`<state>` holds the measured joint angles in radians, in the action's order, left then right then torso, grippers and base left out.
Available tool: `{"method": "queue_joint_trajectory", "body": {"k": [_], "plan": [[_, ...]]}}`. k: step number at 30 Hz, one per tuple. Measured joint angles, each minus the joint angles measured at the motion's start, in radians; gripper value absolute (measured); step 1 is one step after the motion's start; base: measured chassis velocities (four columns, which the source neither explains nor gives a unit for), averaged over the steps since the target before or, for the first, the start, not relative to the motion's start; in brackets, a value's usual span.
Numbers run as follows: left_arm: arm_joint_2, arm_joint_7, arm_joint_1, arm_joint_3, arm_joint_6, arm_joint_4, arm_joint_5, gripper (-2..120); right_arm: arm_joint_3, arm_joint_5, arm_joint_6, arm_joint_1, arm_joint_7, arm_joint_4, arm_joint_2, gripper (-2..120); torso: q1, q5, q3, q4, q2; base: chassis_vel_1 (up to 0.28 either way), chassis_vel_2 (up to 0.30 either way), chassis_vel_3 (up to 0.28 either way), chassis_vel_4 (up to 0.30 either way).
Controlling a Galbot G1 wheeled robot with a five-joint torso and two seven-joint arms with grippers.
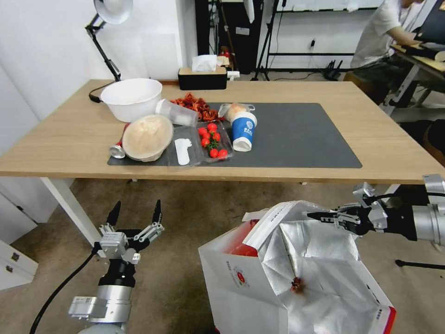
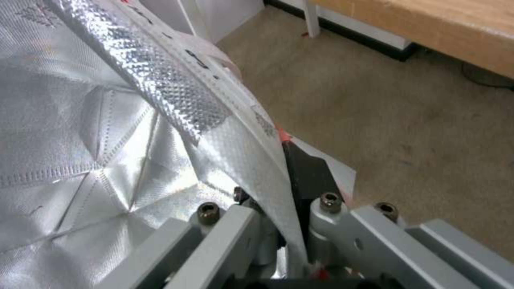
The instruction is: Pick up the food delivery bag from the floor and place it on the table.
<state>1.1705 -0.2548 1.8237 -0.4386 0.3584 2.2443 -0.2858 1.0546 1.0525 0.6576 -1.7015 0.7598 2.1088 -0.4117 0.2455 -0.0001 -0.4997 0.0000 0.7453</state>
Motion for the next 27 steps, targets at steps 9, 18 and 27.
{"method": "queue_joint_trajectory", "body": {"k": [9, 18, 27], "plan": [[-0.002, -0.001, 0.005, 0.0, 0.006, 0.004, 0.004, 100, 0.002, -0.013, -0.002, -0.005, 0.002, 0.009, -0.014, 0, 0.02, 0.0001, -0.026, 0.0, 0.046, 0.0, 0.0, 0.0, 0.0], [-0.001, -0.001, 0.009, 0.004, 0.006, 0.013, 0.006, 100, 0.001, -0.016, -0.005, -0.005, 0.002, 0.01, -0.014, 0, 0.038, 0.0, -0.051, -0.0001, 0.089, 0.0, 0.0, 0.0, 0.0], [0.003, -0.001, 0.011, 0.007, 0.006, 0.017, 0.008, 100, 0.001, -0.021, -0.009, -0.005, 0.007, 0.008, -0.012, 0, 0.055, 0.0001, -0.073, 0.0, 0.128, 0.0, 0.0, 0.0, 0.0]]}}
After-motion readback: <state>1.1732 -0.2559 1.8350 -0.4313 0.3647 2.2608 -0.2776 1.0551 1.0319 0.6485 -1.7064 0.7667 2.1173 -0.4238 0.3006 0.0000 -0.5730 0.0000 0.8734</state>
